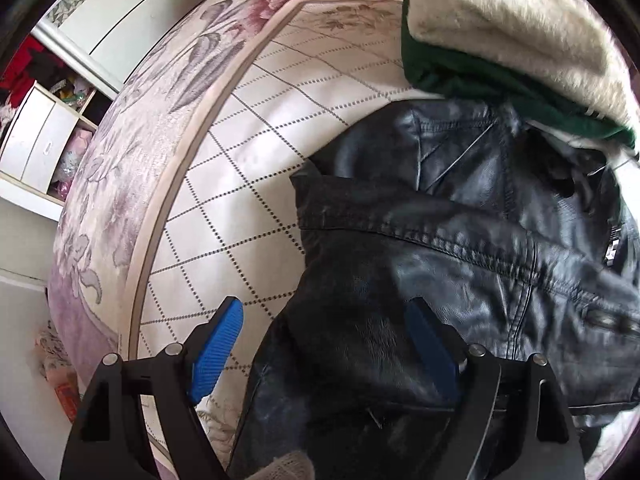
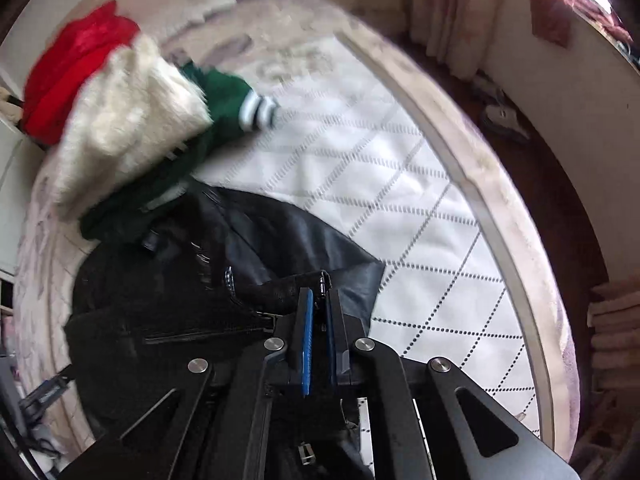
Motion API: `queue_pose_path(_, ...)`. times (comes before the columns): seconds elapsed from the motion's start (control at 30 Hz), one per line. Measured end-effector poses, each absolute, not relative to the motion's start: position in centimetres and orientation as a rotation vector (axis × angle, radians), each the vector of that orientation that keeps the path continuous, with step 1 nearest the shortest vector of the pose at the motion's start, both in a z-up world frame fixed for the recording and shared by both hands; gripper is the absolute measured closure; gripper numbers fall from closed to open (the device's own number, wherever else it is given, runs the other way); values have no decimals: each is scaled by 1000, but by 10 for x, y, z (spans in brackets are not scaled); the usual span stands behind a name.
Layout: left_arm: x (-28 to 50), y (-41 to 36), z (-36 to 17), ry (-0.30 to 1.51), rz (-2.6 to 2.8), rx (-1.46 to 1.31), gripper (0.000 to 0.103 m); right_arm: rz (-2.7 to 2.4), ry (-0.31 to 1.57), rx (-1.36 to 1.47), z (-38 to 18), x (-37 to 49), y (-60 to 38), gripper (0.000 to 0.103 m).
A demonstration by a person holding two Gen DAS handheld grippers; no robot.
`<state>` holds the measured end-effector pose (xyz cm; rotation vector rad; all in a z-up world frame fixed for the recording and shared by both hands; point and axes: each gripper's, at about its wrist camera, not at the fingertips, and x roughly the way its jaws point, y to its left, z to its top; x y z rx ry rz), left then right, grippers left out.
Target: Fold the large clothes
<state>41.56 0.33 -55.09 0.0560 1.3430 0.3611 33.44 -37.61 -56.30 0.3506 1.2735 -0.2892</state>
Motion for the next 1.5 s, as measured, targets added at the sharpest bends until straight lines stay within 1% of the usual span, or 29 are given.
queue_pose_path(0.1,423,9,-582,1409,368,62,19,-318,1402,374,-602,348,-384,96)
queue_pose_path(0.13,424,12,-589,1427,360,46,19,-326,1412,396,-603,349,-386,96)
queue_pose_path(0.2,425,18,-593,1435,348,7,18,-347,1385,409,-592,348,-388,94)
queue_pose_path(0.27,425,20,-593,1438,341,-1,18,-371,1316,382,-566,342,-382,94)
queue_pose_path(0.33,423,21,-589,1432,341,-2,18,-333,1245,403,-546,334,-375,88)
queue_pose_path(0.37,421,21,-586,1427,342,-2,18,-263,1209,461,-540,329,-369,72)
queue_pose_path(0.4,420,21,-582,1419,344,-3,18,-200,1208,515,-541,327,-363,48)
queue_pose_path(0.43,417,22,-579,1412,346,-7,18,-136,1231,569,-549,325,-356,40)
queue_pose_path(0.47,415,22,-577,1411,345,-8,18,-110,1263,592,-559,322,-349,39)
queue_pose_path(0.53,411,30,-587,1447,343,-1,18,-85,1369,605,-588,319,-335,40)
queue_pose_path(0.6,407,34,-599,1468,324,-2,17,-104,1429,522,-607,319,-323,46)
queue_pose_path(0.67,406,36,-603,1458,309,13,12,-103,1461,409,-619,322,-310,47)
queue_pose_path(0.77,409,39,-605,1459,292,8,11,-108,1493,355,-637,330,-305,46)
queue_pose_path(0.83,409,40,-602,1457,289,3,11,-131,1507,366,-631,333,-307,46)
queue_pose_path(0.9,404,43,-593,1451,279,-7,11,-145,1475,368,-609,327,-308,47)
queue_pose_path(0.97,394,46,-586,1468,251,-19,11,-123,1420,403,-585,312,-311,47)
queue_pose_path(1.07,375,47,-575,1477,214,-34,12,-240,1402,479,-565,271,-338,47)
queue_pose_path(1.13,360,40,-570,1481,186,-38,12,-334,1426,496,-566,241,-358,47)
queue_pose_path(1.23,338,19,-566,1491,132,-6,12,-382,1483,527,-582,204,-382,47)
queue_pose_path(1.33,319,-14,-570,1498,78,49,12,-297,1519,566,-600,192,-386,47)
queue_pose_path(1.37,315,-23,-571,1500,67,58,12,-259,1516,558,-605,193,-384,57)
queue_pose_path(1.4,310,-33,-572,1498,57,69,12,-226,1507,550,-608,195,-383,93)
queue_pose_path(1.43,307,-42,-572,1495,53,79,12,-226,1505,517,-611,198,-381,97)
queue_pose_path(1.5,301,-56,-574,1486,64,104,12,-289,1466,626,-617,190,-402,98)
